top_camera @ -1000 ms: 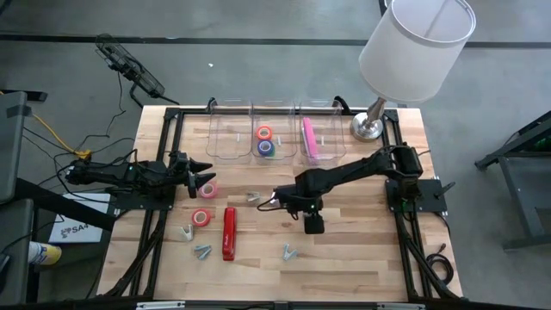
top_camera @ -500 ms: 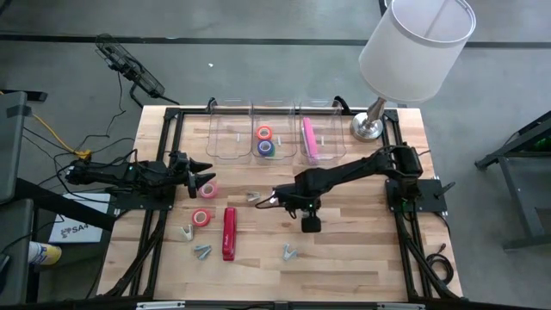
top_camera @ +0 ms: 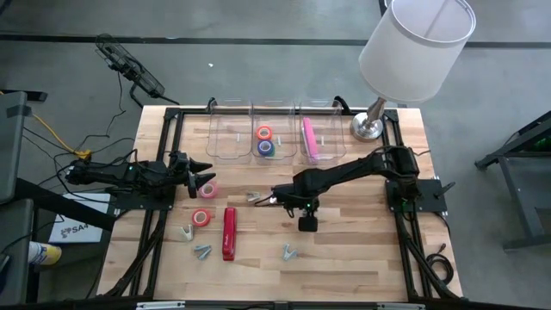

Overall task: Pick and place Stapler, Stapler remover, tape
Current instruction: Put the dark gray staple remover into the left transparent bin

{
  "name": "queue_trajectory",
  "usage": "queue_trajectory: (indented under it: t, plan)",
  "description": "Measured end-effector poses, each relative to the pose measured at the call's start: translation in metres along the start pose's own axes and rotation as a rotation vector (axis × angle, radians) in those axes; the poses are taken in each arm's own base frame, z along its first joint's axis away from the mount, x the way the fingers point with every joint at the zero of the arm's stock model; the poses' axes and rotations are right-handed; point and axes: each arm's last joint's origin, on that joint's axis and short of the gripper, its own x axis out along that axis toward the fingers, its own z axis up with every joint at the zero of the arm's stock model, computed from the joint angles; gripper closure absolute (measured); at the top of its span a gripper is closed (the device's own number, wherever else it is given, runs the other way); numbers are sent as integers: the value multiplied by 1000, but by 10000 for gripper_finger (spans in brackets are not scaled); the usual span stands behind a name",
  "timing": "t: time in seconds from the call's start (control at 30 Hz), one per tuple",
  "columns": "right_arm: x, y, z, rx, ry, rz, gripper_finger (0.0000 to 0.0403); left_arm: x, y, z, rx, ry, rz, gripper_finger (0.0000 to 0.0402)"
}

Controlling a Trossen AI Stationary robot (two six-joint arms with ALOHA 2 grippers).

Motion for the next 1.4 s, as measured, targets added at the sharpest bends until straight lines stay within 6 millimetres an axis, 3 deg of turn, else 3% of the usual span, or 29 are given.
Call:
queue_trajectory:
  t: [0.33,1.13,1.4]
  plan:
    - [31,-4,-23,49,125,29,52,0,0,0,0,0,0,172]
    - [27,3,-13,-19,29,-73,54,0,0,0,1,1,0,172]
    - [29,15,-18,-66,36,-122,90,0,0,0,1,1,1,172]
